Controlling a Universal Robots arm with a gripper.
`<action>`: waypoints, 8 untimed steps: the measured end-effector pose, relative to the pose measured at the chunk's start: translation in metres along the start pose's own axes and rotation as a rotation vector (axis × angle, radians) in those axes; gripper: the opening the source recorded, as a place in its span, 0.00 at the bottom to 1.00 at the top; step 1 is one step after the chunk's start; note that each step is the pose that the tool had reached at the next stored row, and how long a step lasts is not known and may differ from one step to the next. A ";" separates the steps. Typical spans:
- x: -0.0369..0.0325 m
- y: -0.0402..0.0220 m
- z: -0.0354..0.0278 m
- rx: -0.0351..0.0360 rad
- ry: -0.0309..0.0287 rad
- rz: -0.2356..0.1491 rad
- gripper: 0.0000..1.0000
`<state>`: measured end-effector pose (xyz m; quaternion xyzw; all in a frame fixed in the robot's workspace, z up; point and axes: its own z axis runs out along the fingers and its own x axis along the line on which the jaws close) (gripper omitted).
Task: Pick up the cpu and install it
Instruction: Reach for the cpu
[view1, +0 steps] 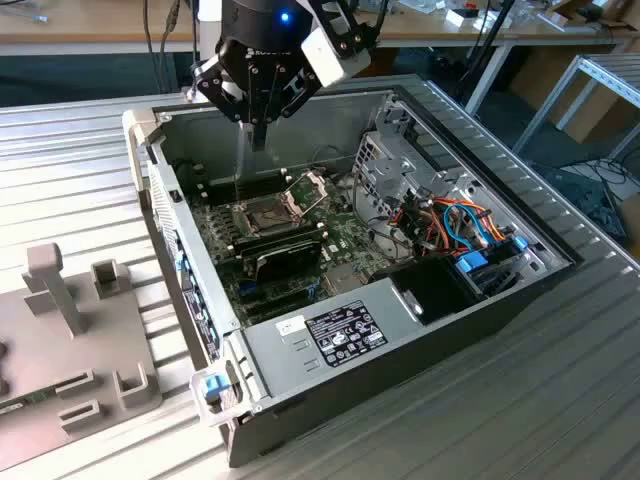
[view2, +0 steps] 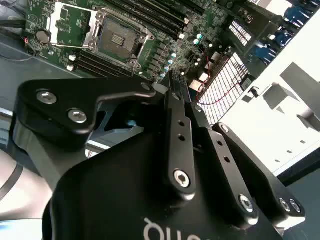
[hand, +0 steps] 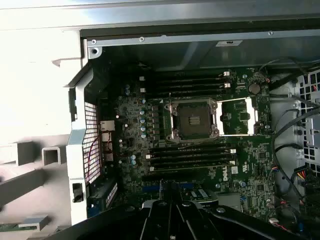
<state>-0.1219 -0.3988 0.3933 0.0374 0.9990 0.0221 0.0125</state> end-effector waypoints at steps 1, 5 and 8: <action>0.0000 0.0000 0.0000 0.0000 0.0000 0.000 0.11; 0.0000 0.0000 0.0000 0.0000 0.0000 0.000 0.11; 0.0000 0.0000 0.0000 0.0000 0.0000 0.000 0.11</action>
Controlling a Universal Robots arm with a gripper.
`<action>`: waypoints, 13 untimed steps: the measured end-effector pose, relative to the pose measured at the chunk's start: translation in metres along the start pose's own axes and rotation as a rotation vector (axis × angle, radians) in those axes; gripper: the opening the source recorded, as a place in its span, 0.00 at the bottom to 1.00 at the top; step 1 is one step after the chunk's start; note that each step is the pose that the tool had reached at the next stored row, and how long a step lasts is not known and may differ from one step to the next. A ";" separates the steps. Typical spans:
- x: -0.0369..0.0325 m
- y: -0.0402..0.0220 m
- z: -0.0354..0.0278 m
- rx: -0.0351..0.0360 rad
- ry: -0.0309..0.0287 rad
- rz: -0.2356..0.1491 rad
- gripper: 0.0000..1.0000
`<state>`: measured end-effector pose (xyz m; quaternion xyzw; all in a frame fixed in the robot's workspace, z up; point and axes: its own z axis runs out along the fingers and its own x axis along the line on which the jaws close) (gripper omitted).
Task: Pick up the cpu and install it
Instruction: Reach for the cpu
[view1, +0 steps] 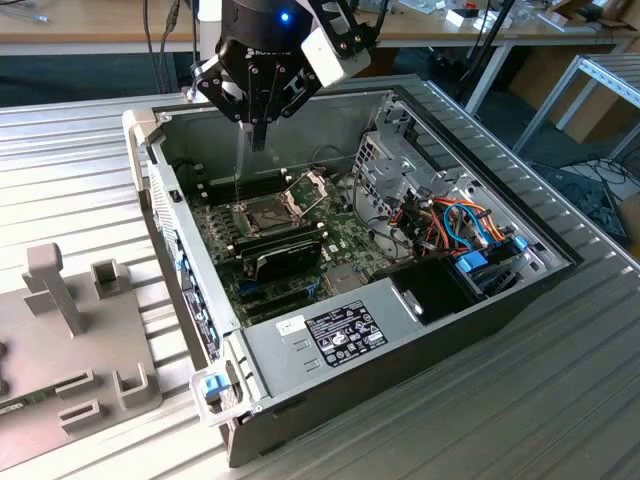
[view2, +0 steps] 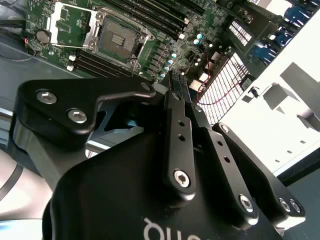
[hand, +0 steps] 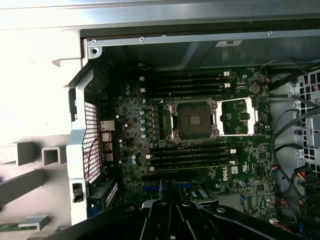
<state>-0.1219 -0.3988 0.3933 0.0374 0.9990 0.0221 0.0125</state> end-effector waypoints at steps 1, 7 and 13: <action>0.0000 0.0000 0.0000 0.0000 0.0000 0.000 0.11; 0.0057 -0.0004 -0.0002 0.0000 0.0000 0.000 0.11; 0.0096 -0.0007 -0.0002 -0.0001 0.0000 0.000 0.11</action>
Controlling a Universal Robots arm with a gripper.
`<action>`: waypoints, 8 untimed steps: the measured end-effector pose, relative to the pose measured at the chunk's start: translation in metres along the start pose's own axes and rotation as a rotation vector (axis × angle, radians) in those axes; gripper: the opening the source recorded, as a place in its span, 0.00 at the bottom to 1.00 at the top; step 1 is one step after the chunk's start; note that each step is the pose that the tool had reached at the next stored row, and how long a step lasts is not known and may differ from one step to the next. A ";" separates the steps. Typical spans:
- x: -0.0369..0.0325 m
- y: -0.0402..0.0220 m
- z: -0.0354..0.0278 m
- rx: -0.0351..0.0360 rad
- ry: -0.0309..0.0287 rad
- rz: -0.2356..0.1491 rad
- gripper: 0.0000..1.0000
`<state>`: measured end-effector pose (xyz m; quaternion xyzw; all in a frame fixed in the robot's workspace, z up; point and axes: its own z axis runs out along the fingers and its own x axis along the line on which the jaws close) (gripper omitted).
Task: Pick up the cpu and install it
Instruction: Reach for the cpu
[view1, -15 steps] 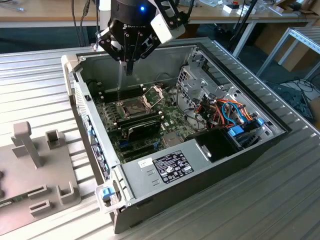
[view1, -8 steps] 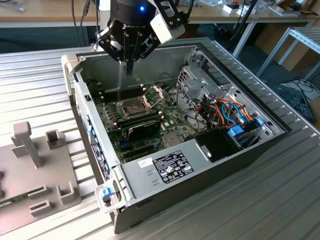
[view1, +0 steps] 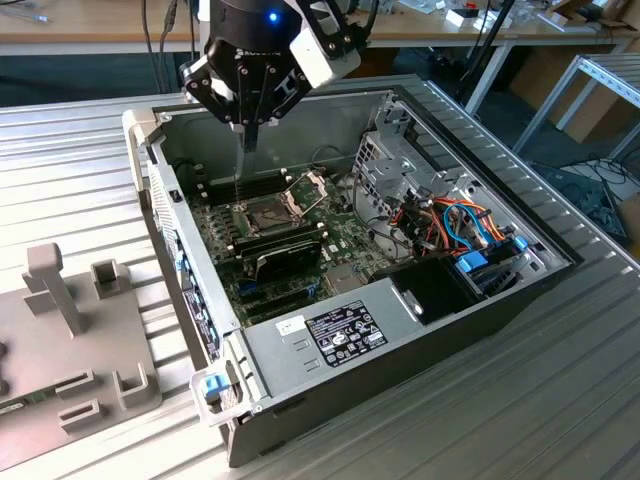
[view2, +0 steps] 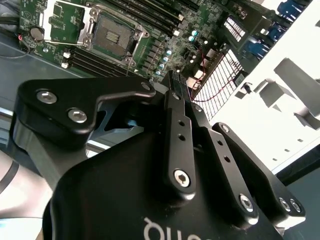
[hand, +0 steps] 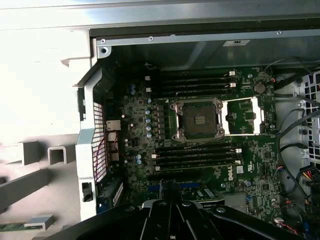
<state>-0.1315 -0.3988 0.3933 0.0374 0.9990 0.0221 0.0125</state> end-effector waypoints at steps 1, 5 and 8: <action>0.0000 0.0000 0.0000 0.0001 0.0000 0.000 0.11; 0.0003 -0.0001 0.0000 0.0001 0.0000 0.000 0.11; 0.0012 -0.0001 -0.0001 0.0001 0.0000 0.000 0.11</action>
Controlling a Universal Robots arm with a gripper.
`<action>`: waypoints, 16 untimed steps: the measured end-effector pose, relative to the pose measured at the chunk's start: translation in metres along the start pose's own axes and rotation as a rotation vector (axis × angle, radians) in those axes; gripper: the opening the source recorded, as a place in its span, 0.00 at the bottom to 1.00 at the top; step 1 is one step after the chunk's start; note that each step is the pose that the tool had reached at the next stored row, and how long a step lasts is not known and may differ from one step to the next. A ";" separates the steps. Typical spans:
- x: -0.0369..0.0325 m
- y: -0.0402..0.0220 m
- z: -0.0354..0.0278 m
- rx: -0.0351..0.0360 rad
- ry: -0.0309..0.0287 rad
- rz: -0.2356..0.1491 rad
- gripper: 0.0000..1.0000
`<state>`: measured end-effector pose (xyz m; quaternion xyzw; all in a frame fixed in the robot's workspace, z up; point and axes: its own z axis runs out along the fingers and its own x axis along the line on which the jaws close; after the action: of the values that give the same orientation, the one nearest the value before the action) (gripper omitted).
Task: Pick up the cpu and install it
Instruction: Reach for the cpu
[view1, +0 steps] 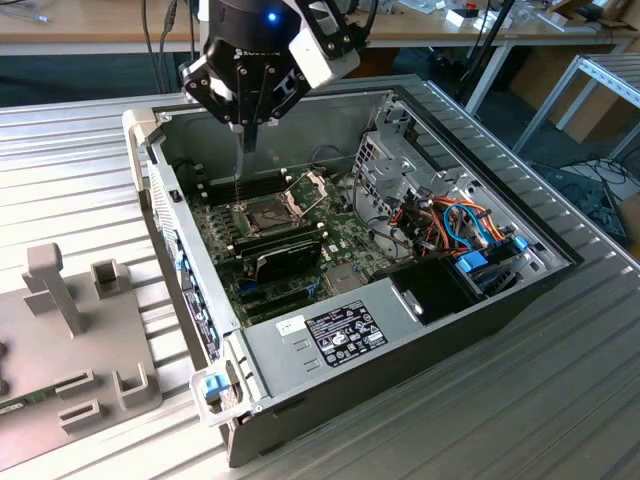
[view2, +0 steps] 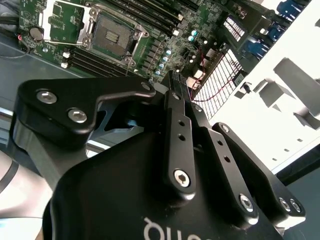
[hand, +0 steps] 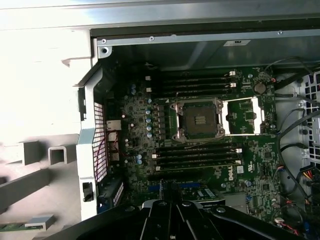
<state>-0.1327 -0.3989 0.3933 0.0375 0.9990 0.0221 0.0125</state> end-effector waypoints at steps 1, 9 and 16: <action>0.0004 0.0000 0.0000 0.0000 0.0001 0.000 0.11; 0.0033 -0.0002 -0.0001 -0.0001 0.0000 0.000 0.11; 0.0054 -0.0004 -0.0001 -0.0001 0.0000 0.000 0.11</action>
<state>-0.1381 -0.3988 0.3933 0.0374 0.9990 0.0221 0.0125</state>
